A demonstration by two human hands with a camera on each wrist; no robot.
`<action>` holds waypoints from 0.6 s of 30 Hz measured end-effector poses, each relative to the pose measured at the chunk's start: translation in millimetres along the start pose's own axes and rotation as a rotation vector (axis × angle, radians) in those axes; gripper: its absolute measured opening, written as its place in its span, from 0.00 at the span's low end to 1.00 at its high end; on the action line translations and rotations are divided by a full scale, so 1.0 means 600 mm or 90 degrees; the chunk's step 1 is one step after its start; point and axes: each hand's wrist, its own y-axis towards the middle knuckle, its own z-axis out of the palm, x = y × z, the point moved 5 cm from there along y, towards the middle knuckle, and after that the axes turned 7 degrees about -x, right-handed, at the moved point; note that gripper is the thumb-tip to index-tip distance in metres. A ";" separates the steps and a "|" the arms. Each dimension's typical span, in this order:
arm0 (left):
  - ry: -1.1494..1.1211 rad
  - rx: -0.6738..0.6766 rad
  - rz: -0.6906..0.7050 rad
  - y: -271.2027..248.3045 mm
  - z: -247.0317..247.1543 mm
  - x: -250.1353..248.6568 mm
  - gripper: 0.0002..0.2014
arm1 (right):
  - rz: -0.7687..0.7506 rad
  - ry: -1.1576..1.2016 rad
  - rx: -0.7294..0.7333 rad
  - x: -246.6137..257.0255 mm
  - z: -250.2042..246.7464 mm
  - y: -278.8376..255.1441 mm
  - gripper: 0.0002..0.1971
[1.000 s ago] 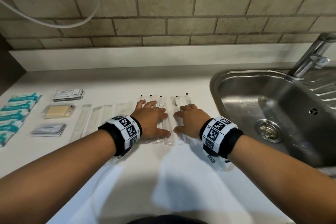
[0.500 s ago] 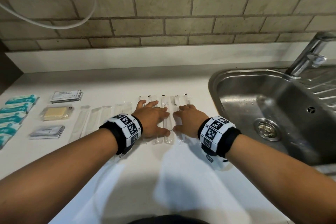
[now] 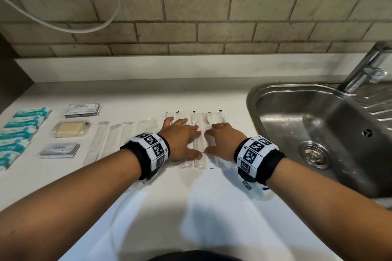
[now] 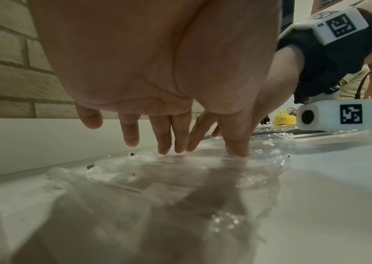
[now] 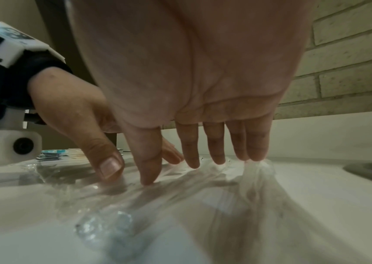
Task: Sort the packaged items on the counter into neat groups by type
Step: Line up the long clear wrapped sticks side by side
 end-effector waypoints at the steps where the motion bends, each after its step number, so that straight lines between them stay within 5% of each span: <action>1: -0.004 0.000 -0.002 0.000 -0.001 0.001 0.38 | 0.001 0.001 -0.002 0.000 -0.001 0.000 0.23; 18: -0.035 -0.036 -0.003 0.005 -0.012 0.009 0.39 | -0.006 -0.001 -0.021 0.006 -0.009 0.004 0.25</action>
